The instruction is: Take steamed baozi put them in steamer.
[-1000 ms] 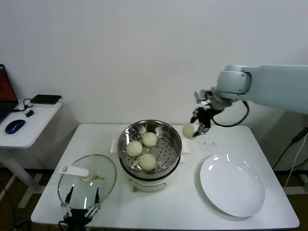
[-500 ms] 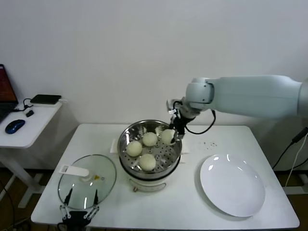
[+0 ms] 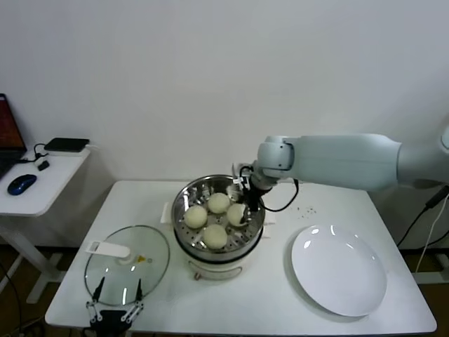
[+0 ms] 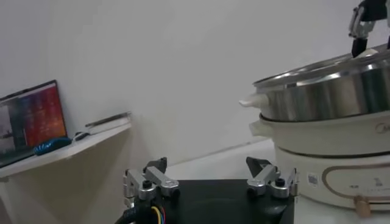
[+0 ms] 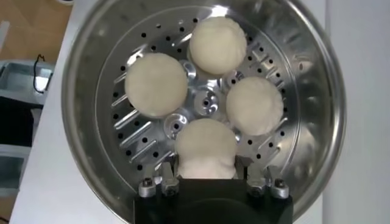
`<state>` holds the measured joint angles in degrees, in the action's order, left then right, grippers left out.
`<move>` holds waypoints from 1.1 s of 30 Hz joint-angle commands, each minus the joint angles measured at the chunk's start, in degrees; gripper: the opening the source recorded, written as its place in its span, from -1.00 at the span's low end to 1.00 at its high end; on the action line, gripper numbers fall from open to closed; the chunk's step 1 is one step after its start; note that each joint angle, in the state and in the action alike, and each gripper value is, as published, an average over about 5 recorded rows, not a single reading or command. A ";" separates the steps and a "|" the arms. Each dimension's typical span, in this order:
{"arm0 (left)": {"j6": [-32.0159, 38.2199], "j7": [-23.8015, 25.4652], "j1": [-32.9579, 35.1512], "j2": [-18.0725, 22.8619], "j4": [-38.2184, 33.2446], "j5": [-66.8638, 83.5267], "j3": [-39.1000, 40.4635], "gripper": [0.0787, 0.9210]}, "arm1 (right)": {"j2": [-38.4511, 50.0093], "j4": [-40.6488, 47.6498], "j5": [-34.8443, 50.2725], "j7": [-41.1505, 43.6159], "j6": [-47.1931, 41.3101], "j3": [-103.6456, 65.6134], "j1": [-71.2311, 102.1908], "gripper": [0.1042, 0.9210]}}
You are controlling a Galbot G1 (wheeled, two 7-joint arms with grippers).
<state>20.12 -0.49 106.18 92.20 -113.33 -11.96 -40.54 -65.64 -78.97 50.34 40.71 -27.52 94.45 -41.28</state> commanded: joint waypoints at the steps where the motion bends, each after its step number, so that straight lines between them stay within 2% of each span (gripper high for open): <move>1: 0.19 -0.12 0.09 0.37 0.11 0.07 -0.08 0.77 | -0.97 2.34 -1.05 -1.20 -0.30 -1.31 3.84 0.26; 6: 0.27 -0.18 0.14 0.40 0.10 0.14 -0.21 0.77 | -0.93 2.77 -0.77 -1.74 -0.03 -2.34 4.19 0.30; 13: -0.11 -0.01 0.11 0.46 -0.31 0.06 -0.17 0.77 | 1.14 0.23 3.14 1.27 0.62 -0.25 -4.30 0.69; 17: -0.41 0.12 0.20 0.55 -1.03 0.14 -0.16 0.77 | 5.71 -4.08 6.57 1.31 1.23 2.67 -10.89 0.75; 24: -0.50 0.02 -0.33 0.66 -0.87 0.21 0.12 0.77 | 21.70 -14.51 8.38 -13.73 0.83 -6.37 -9.00 0.76; 29: -0.16 -0.06 -1.00 0.63 0.01 -0.43 0.45 0.77 | 33.59 -19.88 4.00 -26.13 5.72 -24.73 9.54 0.76; 33: 0.04 -0.06 -1.04 0.62 0.28 -0.62 0.38 0.77 | 40.35 -24.58 1.03 -31.08 8.55 -45.71 31.64 0.76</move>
<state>19.94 -0.54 105.32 92.20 -113.45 -12.28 -40.14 -46.62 -91.03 55.16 27.88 -24.71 84.16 -42.36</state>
